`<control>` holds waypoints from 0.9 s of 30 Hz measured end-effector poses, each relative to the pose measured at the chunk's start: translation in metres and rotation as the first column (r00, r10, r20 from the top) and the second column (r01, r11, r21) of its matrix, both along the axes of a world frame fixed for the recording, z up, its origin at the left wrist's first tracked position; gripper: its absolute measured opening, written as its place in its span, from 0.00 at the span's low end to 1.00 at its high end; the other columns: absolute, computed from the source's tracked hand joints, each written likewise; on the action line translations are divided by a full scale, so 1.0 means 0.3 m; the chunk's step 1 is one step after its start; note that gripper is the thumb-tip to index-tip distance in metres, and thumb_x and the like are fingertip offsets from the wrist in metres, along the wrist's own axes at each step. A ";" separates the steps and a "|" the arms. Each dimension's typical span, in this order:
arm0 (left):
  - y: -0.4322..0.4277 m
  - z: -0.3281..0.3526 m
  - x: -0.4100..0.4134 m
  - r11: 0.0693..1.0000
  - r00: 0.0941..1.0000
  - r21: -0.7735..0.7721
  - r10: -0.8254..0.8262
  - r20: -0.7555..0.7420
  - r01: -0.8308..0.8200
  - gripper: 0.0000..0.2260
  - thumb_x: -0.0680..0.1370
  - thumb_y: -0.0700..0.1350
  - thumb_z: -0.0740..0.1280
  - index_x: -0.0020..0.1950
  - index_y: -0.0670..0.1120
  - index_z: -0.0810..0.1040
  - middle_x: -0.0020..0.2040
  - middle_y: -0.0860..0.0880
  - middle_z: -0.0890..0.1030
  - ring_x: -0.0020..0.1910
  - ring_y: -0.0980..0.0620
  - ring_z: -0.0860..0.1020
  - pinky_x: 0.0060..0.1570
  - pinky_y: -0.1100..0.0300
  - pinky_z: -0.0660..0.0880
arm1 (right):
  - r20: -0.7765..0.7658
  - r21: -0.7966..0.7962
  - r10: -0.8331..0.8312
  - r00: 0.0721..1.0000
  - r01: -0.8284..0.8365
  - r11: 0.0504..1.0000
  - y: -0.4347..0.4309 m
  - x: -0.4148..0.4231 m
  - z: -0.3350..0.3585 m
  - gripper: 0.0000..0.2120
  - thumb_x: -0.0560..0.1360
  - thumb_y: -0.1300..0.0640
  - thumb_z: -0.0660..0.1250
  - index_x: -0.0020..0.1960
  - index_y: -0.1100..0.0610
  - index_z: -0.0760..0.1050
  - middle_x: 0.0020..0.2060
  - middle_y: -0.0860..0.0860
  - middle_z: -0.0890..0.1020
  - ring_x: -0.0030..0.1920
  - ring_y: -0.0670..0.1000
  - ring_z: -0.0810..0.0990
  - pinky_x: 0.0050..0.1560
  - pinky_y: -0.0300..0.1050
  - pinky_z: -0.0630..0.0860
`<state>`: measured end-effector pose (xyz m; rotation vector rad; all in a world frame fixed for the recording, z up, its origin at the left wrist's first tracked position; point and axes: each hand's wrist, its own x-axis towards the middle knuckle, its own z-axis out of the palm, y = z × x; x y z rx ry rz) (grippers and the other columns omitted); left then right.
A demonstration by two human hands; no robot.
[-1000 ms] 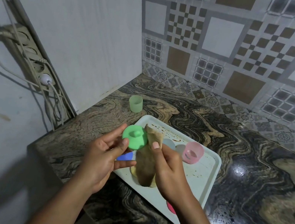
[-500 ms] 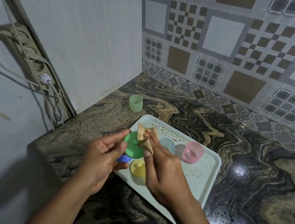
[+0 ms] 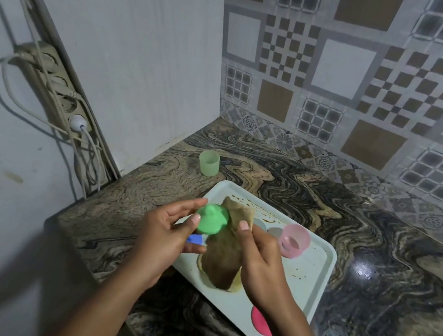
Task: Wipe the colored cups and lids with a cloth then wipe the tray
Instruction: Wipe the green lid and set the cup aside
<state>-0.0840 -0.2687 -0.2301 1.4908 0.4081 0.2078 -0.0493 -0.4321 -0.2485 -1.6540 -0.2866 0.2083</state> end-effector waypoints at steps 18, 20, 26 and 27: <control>0.048 0.002 0.003 0.967 0.992 0.255 -0.030 0.123 -0.002 0.14 0.76 0.32 0.70 0.50 0.52 0.83 0.48 0.52 0.87 0.50 0.52 0.85 0.51 0.50 0.82 | 0.447 -0.317 0.217 0.868 -0.073 0.946 0.035 -0.064 0.048 0.23 0.84 0.49 0.55 0.75 0.54 0.71 0.77 0.47 0.69 0.76 0.39 0.65 0.71 0.37 0.69; 0.046 -0.001 0.001 0.961 0.987 0.278 -0.027 0.161 -0.019 0.13 0.76 0.31 0.71 0.49 0.51 0.83 0.47 0.54 0.87 0.51 0.53 0.85 0.51 0.54 0.82 | 0.443 -0.307 0.191 0.876 -0.051 0.950 0.036 -0.049 0.039 0.22 0.84 0.50 0.55 0.74 0.54 0.72 0.76 0.47 0.69 0.75 0.39 0.67 0.70 0.35 0.69; 0.043 -0.042 0.004 0.951 0.976 0.308 -0.075 0.203 0.009 0.14 0.76 0.33 0.71 0.46 0.54 0.82 0.55 0.58 0.85 0.57 0.58 0.83 0.55 0.63 0.78 | 0.424 -0.390 0.111 0.899 0.070 0.918 0.029 0.022 -0.001 0.17 0.84 0.51 0.57 0.62 0.58 0.80 0.55 0.51 0.86 0.54 0.45 0.82 0.49 0.33 0.72; 0.043 -0.053 0.005 0.947 0.976 0.322 -0.075 0.203 0.006 0.13 0.77 0.34 0.71 0.47 0.54 0.82 0.55 0.58 0.85 0.57 0.58 0.82 0.55 0.63 0.79 | 0.357 -0.367 0.064 0.932 0.077 0.927 0.026 0.028 -0.007 0.17 0.83 0.49 0.57 0.54 0.58 0.81 0.40 0.48 0.84 0.40 0.44 0.79 0.42 0.37 0.70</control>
